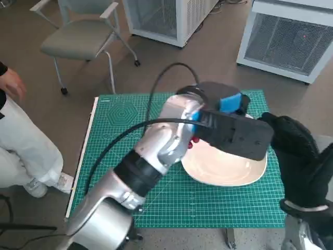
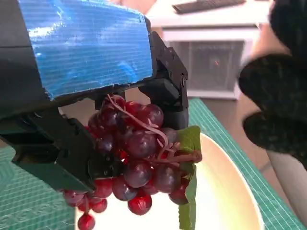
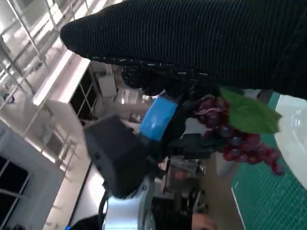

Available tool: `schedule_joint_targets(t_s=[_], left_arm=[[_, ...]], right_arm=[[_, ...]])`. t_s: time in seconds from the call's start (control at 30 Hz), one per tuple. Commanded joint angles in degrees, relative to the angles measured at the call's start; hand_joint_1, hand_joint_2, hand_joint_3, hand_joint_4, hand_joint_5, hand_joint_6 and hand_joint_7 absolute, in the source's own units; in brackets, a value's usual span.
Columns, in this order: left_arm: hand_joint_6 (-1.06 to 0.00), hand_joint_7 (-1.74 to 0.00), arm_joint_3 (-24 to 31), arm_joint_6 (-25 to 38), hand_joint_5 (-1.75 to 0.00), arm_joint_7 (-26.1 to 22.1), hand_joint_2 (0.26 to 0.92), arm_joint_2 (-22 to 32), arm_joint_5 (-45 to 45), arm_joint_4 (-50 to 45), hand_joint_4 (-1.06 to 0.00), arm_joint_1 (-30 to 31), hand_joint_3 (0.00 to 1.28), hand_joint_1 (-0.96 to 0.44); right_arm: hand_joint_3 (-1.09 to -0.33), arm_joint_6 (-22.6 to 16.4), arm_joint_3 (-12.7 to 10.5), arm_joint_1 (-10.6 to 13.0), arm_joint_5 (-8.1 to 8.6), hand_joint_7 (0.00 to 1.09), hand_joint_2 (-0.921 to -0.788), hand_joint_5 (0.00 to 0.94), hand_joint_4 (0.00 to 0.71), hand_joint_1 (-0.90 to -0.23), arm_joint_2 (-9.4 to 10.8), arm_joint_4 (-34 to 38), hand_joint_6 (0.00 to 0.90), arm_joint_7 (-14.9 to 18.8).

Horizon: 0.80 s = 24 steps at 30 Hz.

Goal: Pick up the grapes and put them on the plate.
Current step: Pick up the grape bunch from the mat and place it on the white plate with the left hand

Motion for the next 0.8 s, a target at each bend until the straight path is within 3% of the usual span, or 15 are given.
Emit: schedule_joint_targets(t_s=[0.03,0.47,0.8], left_arm=[[-0.68,-1.27,0.08,-0.76,-1.34,0.33,0.524,-2.00,-0.67,4.28,-0.67,-4.06,0.76,0.00],[-0.55,-1.34,-0.47,-1.26,-1.37,1.58,0.699,-3.87,-0.52,7.31,-0.55,-4.90,0.56,0.00],[-0.64,-1.25,0.94,-3.99,-1.28,4.43,0.659,-4.29,-2.57,10.38,-0.65,-3.86,0.55,0.00]], right_arm=[[-0.614,0.69,-0.32,1.75,-0.40,0.97,-0.921,0.687,0.412,-0.410,-0.02,-0.28,0.182,-1.02],[-0.612,0.13,-0.44,2.42,-1.48,0.97,-0.921,0.678,0.417,-0.409,0.37,-0.52,0.186,-2.37],[-0.613,-0.04,-0.11,2.36,-1.69,0.97,-0.921,0.672,0.419,-0.408,0.58,-0.17,0.188,-2.71]])
